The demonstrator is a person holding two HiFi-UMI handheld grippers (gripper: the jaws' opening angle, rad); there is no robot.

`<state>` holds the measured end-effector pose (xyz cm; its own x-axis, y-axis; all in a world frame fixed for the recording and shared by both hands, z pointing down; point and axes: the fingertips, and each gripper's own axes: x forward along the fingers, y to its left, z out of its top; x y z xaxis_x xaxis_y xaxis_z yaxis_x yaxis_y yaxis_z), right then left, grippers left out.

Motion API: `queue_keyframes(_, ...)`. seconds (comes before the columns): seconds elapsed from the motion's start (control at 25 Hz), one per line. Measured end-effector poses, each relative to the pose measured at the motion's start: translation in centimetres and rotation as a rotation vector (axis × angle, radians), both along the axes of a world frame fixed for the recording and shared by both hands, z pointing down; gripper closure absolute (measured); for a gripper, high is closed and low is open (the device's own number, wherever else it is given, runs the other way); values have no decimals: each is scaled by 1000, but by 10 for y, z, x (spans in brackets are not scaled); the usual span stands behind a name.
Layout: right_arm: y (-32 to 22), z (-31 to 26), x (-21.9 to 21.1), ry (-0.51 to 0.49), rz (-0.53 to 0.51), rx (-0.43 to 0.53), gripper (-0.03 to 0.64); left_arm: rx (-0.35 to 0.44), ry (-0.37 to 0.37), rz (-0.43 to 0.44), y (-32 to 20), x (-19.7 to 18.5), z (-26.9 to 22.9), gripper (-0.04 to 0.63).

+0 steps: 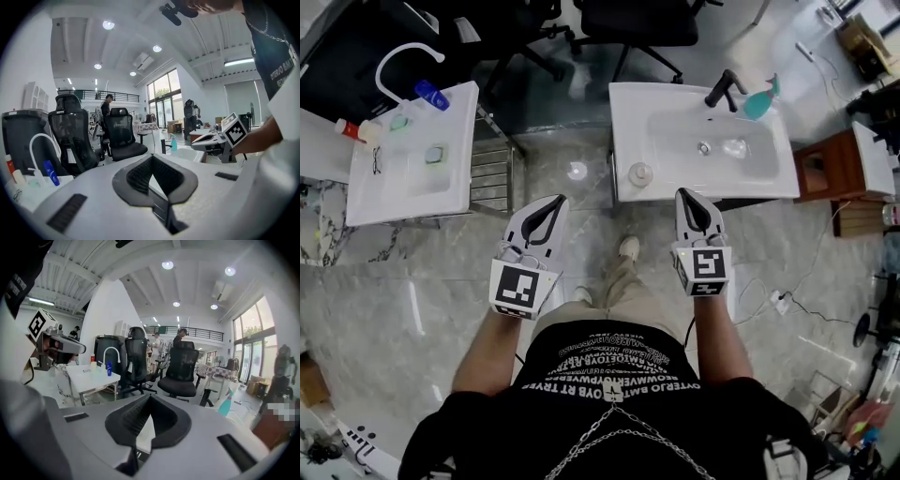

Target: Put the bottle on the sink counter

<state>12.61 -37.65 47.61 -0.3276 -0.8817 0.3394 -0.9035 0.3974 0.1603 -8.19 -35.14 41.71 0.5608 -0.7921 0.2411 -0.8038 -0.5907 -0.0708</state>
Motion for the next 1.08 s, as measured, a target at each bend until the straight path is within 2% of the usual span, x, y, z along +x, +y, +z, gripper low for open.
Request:
queue_keyframes(0.16, 38, -27, -6, 34, 9, 6, 621, 25, 17, -23, 30, -7, -26, 590)
queue_keyframes(0.36, 84, -65, -15, 35, 10, 32, 621, 87, 23, -5, 68, -15, -57, 589)
queue_keyframes(0.48, 111, -86, -21, 40, 14, 69, 621, 91, 41, -21, 83, -20, -63, 589)
queue_keyframes(0.68, 143, -115, -19, 61, 55, 108, 621, 116, 65, 70, 104, 3, -78, 589)
queue_keyframes(0.84, 153, -124, 5, 67, 55, 78, 621, 142, 91, 75, 107, 24, -99, 589)
queue_keyframes(1.08, 154, -124, 55, 41, 73, 42, 621, 189, 84, 107, 95, 82, -118, 589)
